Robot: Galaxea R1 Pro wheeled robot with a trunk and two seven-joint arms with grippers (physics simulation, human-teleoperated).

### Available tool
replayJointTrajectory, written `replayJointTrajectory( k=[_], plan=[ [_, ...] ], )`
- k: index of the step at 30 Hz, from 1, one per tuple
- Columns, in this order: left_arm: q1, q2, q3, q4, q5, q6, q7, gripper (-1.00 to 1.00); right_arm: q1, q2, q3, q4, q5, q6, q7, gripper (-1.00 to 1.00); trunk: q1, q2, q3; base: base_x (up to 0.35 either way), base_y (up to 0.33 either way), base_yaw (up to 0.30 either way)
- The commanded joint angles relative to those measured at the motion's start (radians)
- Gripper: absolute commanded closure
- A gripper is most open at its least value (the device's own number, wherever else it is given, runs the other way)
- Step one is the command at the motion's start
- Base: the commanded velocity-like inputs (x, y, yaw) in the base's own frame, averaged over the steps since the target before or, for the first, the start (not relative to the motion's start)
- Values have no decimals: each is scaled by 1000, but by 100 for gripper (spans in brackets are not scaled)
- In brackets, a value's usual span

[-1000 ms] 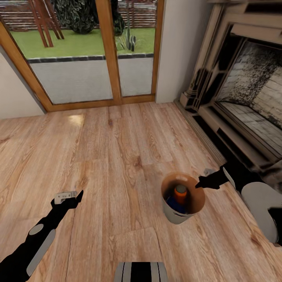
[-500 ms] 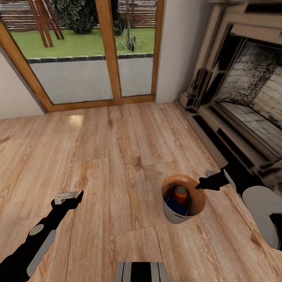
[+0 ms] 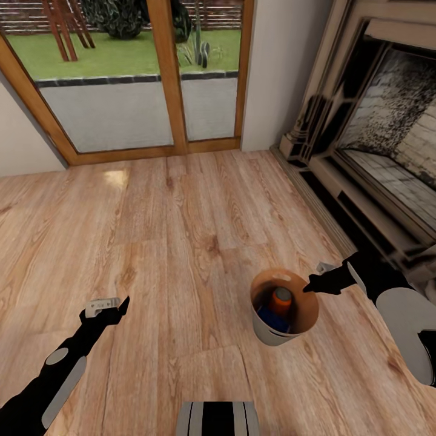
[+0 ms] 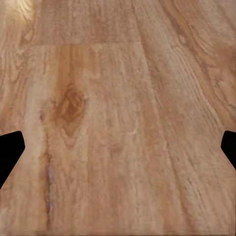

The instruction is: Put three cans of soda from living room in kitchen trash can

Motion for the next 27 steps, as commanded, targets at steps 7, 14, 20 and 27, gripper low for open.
replayJointTrajectory(
  k=[7,14,20,27],
  plan=[
    [0,0,-1,1,1,-1,-1,-100,1,-1,-4,0,-21,9,4,100,0,0,0,0,0,0],
    [0,0,-23,2,0,-1,0,-100,2,-1,-5,-3,-23,8,5,100,1,-1,-8,0,0,0],
    [0,0,-35,9,-1,-1,1,-100,2,-1,-4,-7,-25,8,6,100,3,-1,-23,0,0,0],
    [0,0,-36,14,-1,-1,1,-100,2,-1,-6,-8,-25,8,7,100,3,-1,-23,0,0,0]
  ],
)
